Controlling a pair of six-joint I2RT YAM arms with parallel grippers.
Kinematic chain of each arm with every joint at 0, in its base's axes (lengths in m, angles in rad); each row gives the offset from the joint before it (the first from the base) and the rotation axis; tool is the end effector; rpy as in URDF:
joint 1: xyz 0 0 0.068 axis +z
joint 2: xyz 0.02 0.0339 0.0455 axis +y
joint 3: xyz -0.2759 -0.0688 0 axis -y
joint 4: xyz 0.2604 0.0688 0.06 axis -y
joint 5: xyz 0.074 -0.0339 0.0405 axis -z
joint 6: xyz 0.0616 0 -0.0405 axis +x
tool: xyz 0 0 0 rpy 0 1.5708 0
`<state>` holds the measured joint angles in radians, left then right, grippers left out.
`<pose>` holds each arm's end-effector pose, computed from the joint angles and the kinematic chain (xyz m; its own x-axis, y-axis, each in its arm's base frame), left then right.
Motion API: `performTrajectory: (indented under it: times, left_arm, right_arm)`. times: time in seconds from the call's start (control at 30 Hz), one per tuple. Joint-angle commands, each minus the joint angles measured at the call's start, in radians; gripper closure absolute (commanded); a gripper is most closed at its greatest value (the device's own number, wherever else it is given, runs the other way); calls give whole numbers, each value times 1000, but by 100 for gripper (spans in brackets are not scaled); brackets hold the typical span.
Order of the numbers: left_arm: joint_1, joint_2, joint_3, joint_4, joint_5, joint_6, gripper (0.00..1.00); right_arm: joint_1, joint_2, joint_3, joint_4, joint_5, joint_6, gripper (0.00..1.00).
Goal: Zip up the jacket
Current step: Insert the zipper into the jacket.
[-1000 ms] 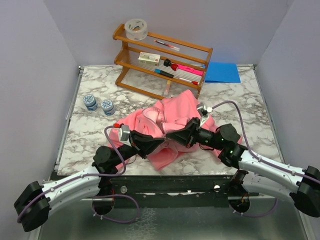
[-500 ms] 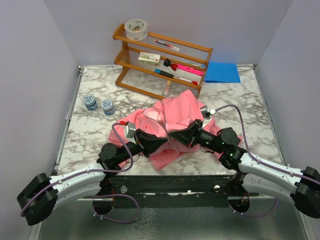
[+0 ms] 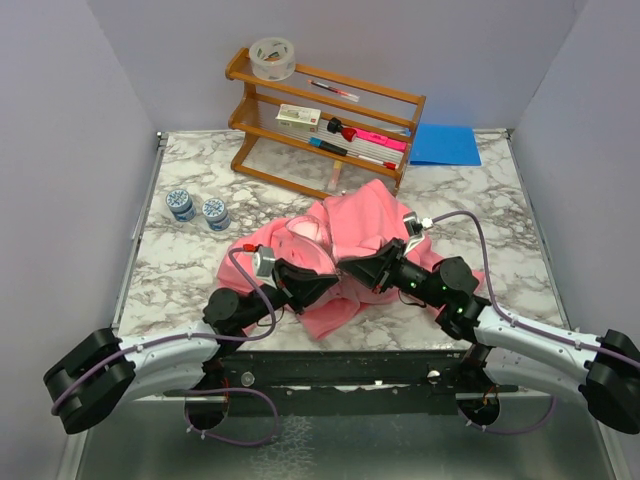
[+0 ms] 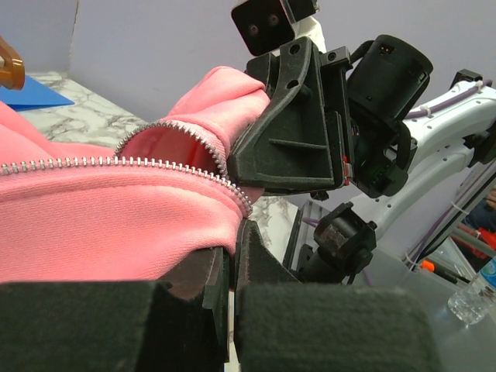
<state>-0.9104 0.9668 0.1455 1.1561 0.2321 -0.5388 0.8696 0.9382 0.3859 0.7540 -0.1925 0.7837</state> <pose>0.1183 -0.1754 0.2349 -0.2897 -0.4410 -0.8494 0.8775 0.2320 -0.4197 0.1470 0.1923 0.2774 -0.5232 0.4543 -0.7210 -0.7081 0.2390 0.6644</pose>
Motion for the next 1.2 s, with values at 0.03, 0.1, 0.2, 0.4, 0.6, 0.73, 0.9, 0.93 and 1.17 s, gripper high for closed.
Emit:
performTrajectory:
  times: [0.03, 0.1, 0.2, 0.4, 0.6, 0.73, 0.9, 0.93, 1.17]
  left_arm:
    - [-33, 71, -71, -104, 38, -10, 100]
    - [-33, 75, -78, -110, 17, -6, 100]
    - [-33, 88, -79, -119, 21, -10, 100]
    - [-33, 158, -75, -153, 64, -72, 100]
    - [-33, 267, -76, -157, 101, -159, 100]
    - [-33, 287, -88, -158, 85, -199, 100]
    - [-33, 250, -93, -192, 66, -202, 100]
    - [-33, 242, -93, -204, 64, -201, 100]
    - [-33, 215, -91, -236, 59, -195, 100]
  right_arm:
    - [-6, -42, 45, 179, 68, 12, 100]
    - [-6, -47, 54, 117, 32, -22, 100]
    - [-6, -57, 60, -24, -15, -105, 100]
    - [-6, -81, -12, -172, -33, -170, 97]
    - [-7, -82, -96, -196, -17, -178, 87]
    - [-6, -108, -120, -249, -20, -171, 73]
    - [-6, -181, -165, -300, -50, -158, 44]
    - [-5, -201, -178, -310, -56, -157, 40]
    - [15, -362, -251, -436, -6, -182, 34]
